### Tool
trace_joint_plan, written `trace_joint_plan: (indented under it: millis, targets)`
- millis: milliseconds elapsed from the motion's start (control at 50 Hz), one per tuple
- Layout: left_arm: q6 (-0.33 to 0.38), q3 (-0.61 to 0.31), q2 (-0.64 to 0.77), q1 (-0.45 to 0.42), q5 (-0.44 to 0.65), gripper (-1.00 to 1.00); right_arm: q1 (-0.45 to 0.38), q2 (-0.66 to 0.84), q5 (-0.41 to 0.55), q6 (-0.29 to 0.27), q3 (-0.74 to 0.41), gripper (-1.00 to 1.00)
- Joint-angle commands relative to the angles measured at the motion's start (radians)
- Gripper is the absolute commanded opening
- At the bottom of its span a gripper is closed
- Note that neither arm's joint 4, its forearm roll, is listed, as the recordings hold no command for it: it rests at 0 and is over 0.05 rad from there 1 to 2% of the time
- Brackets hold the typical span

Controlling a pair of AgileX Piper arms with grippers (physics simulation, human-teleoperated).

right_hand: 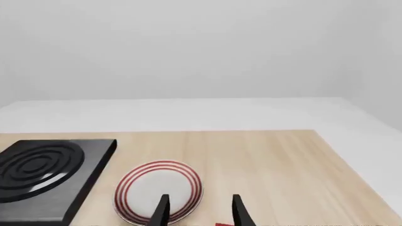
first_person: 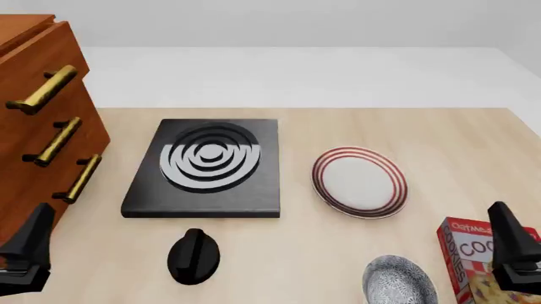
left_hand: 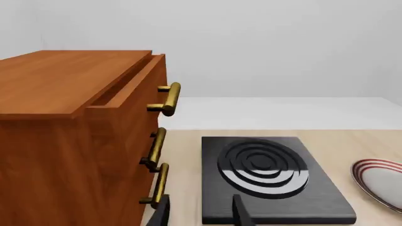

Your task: Pick the akita bowl on the ramekin and place it on the plate.

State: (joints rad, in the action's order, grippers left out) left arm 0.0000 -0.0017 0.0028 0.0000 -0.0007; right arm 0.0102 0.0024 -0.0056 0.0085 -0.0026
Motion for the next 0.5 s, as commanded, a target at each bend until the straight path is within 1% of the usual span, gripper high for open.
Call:
trace_joint_plan:
  millis: [20, 60, 80, 100, 120, 160, 180, 200, 220, 240, 280, 300, 340, 380, 400, 440, 500]
  targets:
    - [0.0, -0.003, 0.004, 0.0, -0.001, 1.0, -0.015, 0.014, 0.02, 0.005, -0.009, 1.0]
    - [0.0, -0.003, 0.004, 0.0, -0.001, 1.0, -0.026, 0.018, 0.025, 0.012, -0.013, 1.0]
    - [0.0, -0.003, 0.004, 0.0, -0.001, 1.0, -0.052, 0.076, -0.003, -0.007, -0.009, 1.0]
    - [0.0, -0.003, 0.004, 0.0, -0.001, 1.0, -0.047, 0.081, -0.008, -0.006, -0.008, 1.0]
    - [0.0, -0.003, 0.004, 0.0, -0.001, 1.0, -0.045, 0.06, 0.011, 0.002, -0.014, 1.0]
    - [0.0, -0.003, 0.004, 0.0, -0.001, 1.0, -0.045, 0.077, 0.009, -0.003, -0.021, 1.0]
    - [0.0, -0.003, 0.004, 0.0, -0.001, 1.0, -0.044, 0.071, 0.024, -0.001, -0.033, 1.0]
    - [0.0, -0.003, 0.004, 0.0, -0.001, 1.0, -0.041, 0.059, 0.041, 0.025, -0.044, 1.0]
    - [0.0, -0.003, 0.004, 0.0, -0.001, 1.0, -0.044, 0.06, 0.049, 0.069, -0.05, 1.0]
    - [0.0, -0.003, 0.004, 0.0, -0.001, 1.0, -0.038, 0.068, 0.053, 0.068, -0.055, 1.0]
    - [0.0, -0.003, 0.004, 0.0, -0.001, 1.0, -0.049, 0.079, 0.082, 0.041, -0.078, 1.0]
    - [0.0, -0.003, 0.004, 0.0, -0.001, 1.0, -0.049, 0.079, 0.082, 0.041, -0.078, 1.0]
    - [0.0, -0.003, 0.004, 0.0, -0.001, 1.0, -0.058, 0.083, 0.125, 0.036, -0.108, 1.0]
    - [0.0, -0.003, 0.004, 0.0, -0.001, 1.0, -0.082, 0.086, 0.139, 0.01, -0.12, 1.0]
    - [0.0, -0.003, 0.004, 0.0, -0.001, 1.0, -0.082, 0.109, 0.139, -0.003, -0.126, 1.0]
    - [0.0, -0.003, 0.004, 0.0, -0.001, 1.0, -0.084, 0.099, 0.153, 0.009, -0.135, 1.0]
    - [0.0, -0.003, 0.004, 0.0, -0.001, 1.0, -0.088, 0.113, 0.17, 0.001, -0.158, 1.0]
